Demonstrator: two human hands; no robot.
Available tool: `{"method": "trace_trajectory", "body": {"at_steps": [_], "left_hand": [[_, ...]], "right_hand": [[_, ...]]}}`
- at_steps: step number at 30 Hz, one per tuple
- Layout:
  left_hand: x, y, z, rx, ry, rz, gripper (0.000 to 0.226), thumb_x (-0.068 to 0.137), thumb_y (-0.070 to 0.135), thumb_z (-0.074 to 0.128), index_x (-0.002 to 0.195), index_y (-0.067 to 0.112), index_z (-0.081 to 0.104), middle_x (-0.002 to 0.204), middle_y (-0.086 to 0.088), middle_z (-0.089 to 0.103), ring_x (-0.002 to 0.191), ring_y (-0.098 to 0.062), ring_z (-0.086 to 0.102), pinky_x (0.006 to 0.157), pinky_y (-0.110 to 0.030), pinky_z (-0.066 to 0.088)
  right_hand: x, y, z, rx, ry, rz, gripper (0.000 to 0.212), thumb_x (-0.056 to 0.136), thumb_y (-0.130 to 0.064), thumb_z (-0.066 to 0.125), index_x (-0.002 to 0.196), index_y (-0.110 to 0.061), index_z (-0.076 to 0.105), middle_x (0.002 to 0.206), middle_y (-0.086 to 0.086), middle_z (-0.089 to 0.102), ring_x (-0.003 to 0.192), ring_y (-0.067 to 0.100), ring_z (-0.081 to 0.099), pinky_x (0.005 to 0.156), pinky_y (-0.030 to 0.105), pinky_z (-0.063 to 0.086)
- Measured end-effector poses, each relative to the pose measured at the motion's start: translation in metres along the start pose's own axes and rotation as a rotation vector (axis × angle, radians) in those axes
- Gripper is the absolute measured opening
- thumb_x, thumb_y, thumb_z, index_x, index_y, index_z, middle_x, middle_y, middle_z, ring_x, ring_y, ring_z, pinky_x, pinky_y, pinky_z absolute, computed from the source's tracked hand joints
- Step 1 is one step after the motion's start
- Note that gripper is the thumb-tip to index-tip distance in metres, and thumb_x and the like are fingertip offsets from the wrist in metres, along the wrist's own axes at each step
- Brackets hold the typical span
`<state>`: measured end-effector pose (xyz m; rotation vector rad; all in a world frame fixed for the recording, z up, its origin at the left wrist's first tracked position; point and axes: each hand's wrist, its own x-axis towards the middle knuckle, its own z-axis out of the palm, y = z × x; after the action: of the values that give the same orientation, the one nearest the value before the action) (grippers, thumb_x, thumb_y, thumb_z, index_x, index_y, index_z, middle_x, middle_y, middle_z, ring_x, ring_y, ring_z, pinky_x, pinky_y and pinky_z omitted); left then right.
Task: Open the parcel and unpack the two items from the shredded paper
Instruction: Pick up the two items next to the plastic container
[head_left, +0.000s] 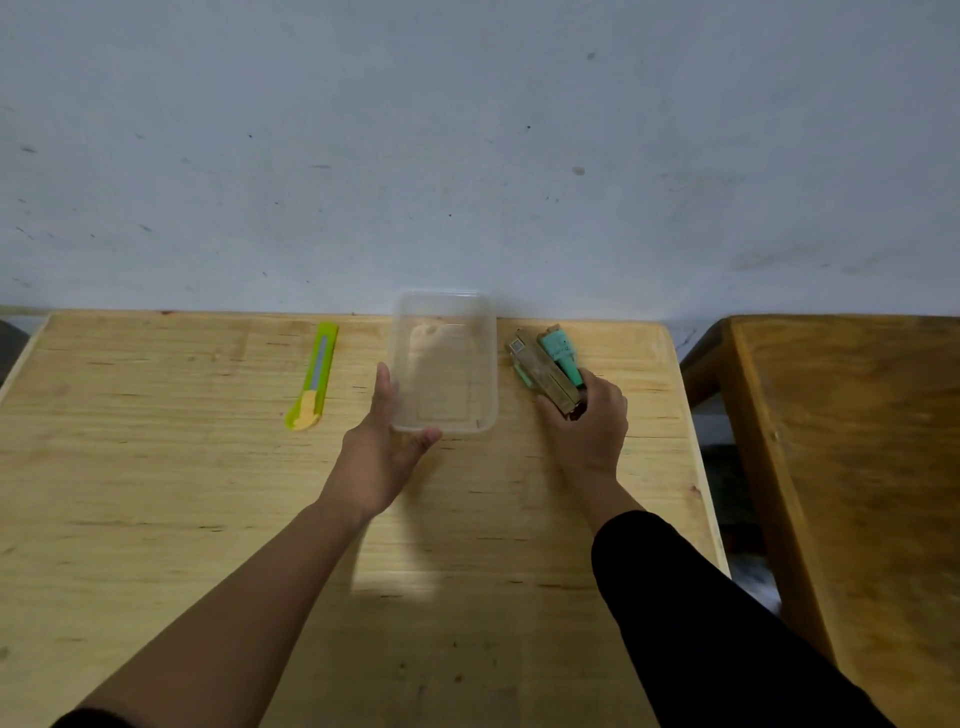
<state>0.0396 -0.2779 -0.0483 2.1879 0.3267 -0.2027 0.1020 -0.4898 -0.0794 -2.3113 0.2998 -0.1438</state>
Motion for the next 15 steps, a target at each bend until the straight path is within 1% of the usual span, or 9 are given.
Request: {"method": "trace_trajectory", "body": {"at_steps": [4, 8, 11, 15], "left_hand": [[-0.002, 0.002, 0.000, -0.005, -0.006, 0.007, 0.094, 0.083, 0.037, 0.061, 0.144, 0.033, -0.010, 0.151, 0.003, 0.029, 0.134, -0.021, 0.037, 0.107, -0.030, 0.028], [-0.002, 0.001, 0.001, -0.016, -0.008, 0.002, 0.094, 0.083, 0.038, 0.062, 0.144, 0.035, -0.011, 0.151, 0.003, 0.029, 0.135, -0.021, 0.036, 0.106, -0.029, 0.028], [-0.001, 0.000, 0.002, -0.015, -0.006, -0.007, 0.094, 0.083, 0.037, 0.062, 0.144, 0.035, -0.010, 0.152, 0.004, 0.029, 0.134, -0.022, 0.037, 0.107, -0.032, 0.028], [-0.002, 0.000, 0.002, -0.024, -0.011, -0.015, 0.095, 0.083, 0.038, 0.062, 0.143, 0.035, -0.011, 0.153, 0.004, 0.025, 0.137, -0.021, 0.032, 0.109, -0.034, 0.027]], "right_hand": [[-0.003, -0.001, 0.000, 0.000, 0.026, -0.007, 0.058, 0.075, -0.027, 0.073, 0.125, -0.009, 0.049, 0.116, 0.010, 0.055, 0.106, 0.021, 0.048, 0.083, 0.024, 0.037], [-0.002, -0.003, -0.004, 0.040, 0.021, 0.007, 0.063, 0.077, -0.025, 0.072, 0.133, -0.011, 0.044, 0.123, 0.009, 0.050, 0.111, 0.016, 0.047, 0.090, 0.022, 0.037], [-0.001, -0.003, -0.009, 0.056, 0.030, 0.031, 0.065, 0.077, -0.025, 0.072, 0.135, -0.013, 0.043, 0.126, 0.009, 0.050, 0.114, 0.017, 0.047, 0.092, 0.022, 0.036], [-0.007, -0.008, -0.013, 0.086, 0.061, 0.089, 0.064, 0.077, -0.026, 0.072, 0.134, -0.014, 0.044, 0.129, 0.008, 0.050, 0.117, 0.018, 0.047, 0.094, 0.023, 0.034]]}}
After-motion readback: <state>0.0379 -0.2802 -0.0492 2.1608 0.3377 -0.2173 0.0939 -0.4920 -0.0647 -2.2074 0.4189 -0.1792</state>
